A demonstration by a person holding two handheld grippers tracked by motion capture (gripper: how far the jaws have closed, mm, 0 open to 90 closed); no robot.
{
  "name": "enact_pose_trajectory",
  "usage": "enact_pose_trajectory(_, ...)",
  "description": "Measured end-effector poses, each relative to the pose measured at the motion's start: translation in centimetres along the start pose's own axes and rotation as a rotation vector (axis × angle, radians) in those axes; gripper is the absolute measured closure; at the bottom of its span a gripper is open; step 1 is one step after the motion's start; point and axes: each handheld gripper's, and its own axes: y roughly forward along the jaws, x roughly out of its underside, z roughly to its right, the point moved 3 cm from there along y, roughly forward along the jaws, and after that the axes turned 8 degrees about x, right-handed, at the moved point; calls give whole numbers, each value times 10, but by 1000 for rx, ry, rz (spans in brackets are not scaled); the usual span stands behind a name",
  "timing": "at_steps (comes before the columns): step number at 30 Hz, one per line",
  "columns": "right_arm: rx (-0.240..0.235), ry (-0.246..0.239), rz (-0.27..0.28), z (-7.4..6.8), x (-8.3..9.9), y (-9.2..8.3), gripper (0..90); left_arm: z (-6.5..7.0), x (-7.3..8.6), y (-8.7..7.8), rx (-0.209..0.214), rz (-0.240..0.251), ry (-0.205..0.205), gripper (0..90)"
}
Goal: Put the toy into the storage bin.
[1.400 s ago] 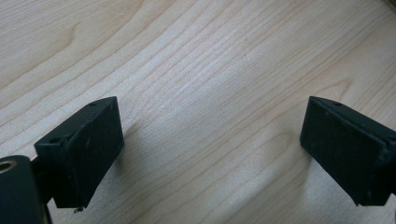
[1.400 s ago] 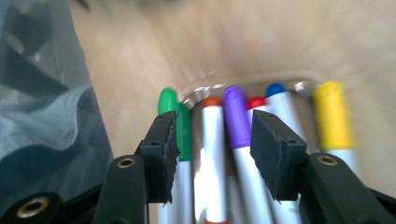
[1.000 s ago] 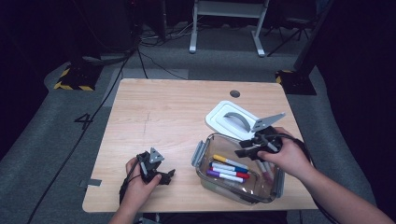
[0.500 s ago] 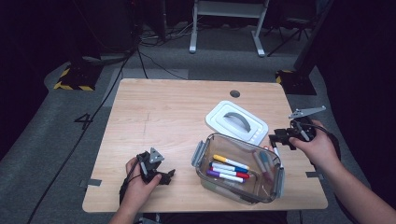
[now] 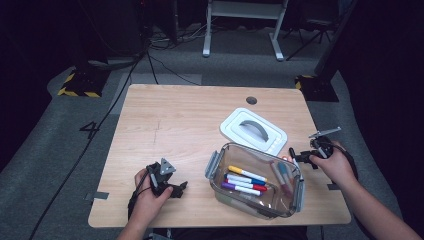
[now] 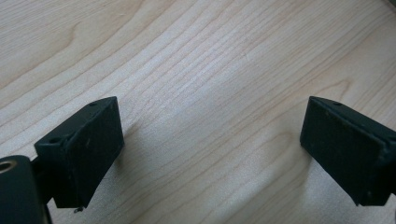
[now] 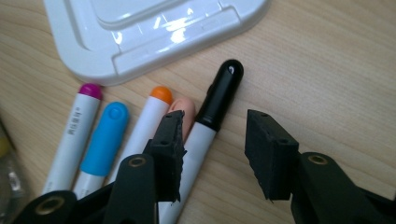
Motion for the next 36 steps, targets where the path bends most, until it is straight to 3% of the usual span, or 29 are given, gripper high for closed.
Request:
enact_pose_trajectory(7,16,3,-22,4,7,14,639,0,0,0,0,0,0,66)
enact_pose_trajectory(11,50,-16,-32,7,10,12,701,0,0,0,0,0,0,66)
enact_pose_trajectory(17,92,-67,-32,7,17,8,714,0,0,0,0,0,0,66)
enact_pose_trajectory(20,92,-61,-32,7,20,7,771,0,0,0,0,0,0,66)
enact_pose_trajectory(23,99,-47,-40,8,21,6,774,0,0,0,0,1,0,66)
enact_pose_trajectory(31,49,18,-5,12,14,-6,775,0,0,0,0,0,0,66)
enact_pose_trajectory(36,1,28,60,9,-3,-37,774,0,0,0,0,0,0,66)
